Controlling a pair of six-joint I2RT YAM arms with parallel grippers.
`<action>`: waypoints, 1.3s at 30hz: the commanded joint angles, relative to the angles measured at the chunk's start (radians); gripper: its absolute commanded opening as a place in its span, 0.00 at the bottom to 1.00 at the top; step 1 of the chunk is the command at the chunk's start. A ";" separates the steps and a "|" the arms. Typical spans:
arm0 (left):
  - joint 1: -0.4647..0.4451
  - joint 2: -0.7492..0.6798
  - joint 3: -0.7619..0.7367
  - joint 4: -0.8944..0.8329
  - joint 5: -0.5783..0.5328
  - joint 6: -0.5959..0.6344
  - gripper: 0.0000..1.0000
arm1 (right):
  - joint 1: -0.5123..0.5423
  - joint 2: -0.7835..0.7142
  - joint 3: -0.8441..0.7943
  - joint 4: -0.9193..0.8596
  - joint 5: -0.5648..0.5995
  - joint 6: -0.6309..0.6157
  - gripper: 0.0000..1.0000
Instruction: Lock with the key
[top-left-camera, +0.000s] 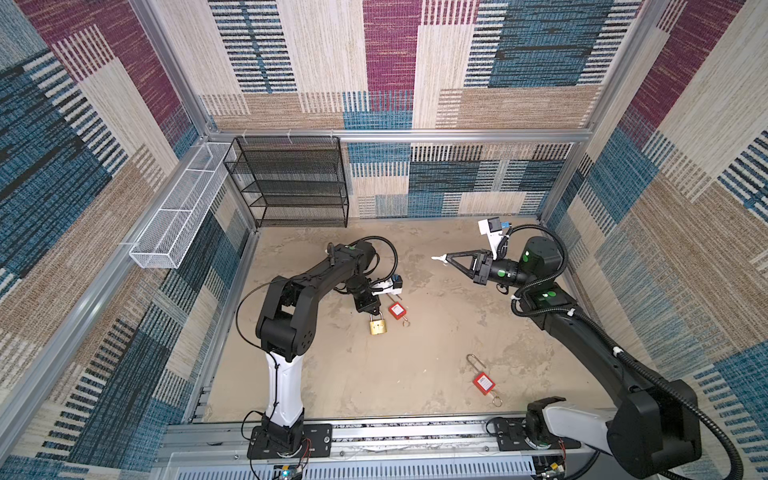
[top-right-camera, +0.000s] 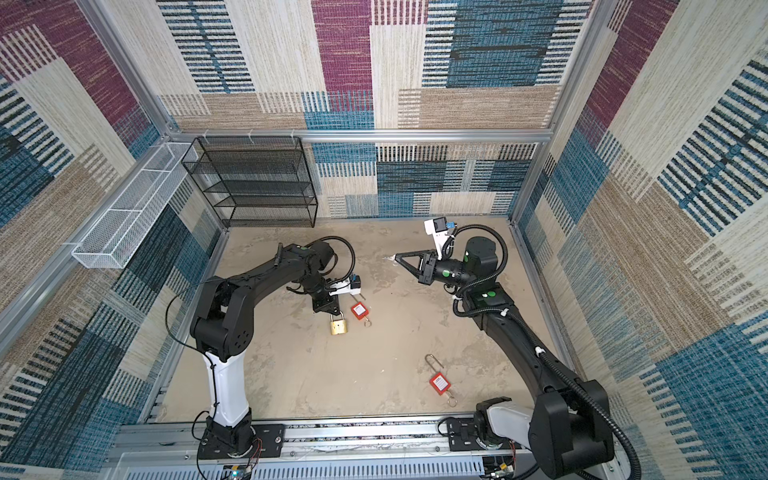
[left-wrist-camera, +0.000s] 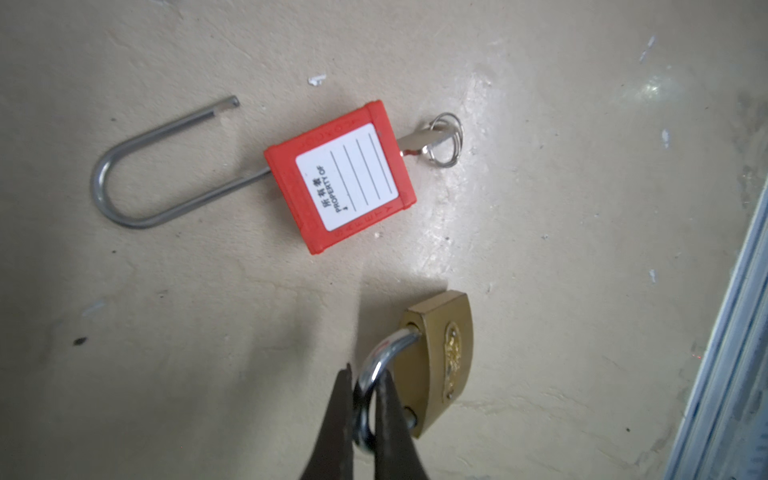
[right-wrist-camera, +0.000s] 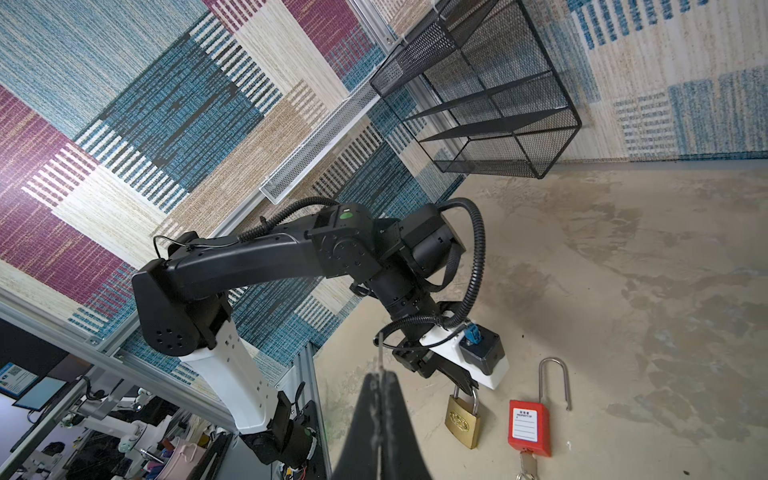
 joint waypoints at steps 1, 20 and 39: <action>-0.002 0.026 0.014 -0.003 -0.053 0.006 0.00 | -0.001 0.007 0.008 0.005 -0.011 -0.008 0.00; -0.016 0.104 0.079 -0.002 -0.018 0.110 0.00 | -0.001 -0.003 -0.006 -0.005 -0.002 -0.005 0.00; -0.048 0.133 0.135 -0.002 -0.056 0.106 0.10 | -0.001 -0.003 -0.004 -0.013 -0.003 -0.012 0.00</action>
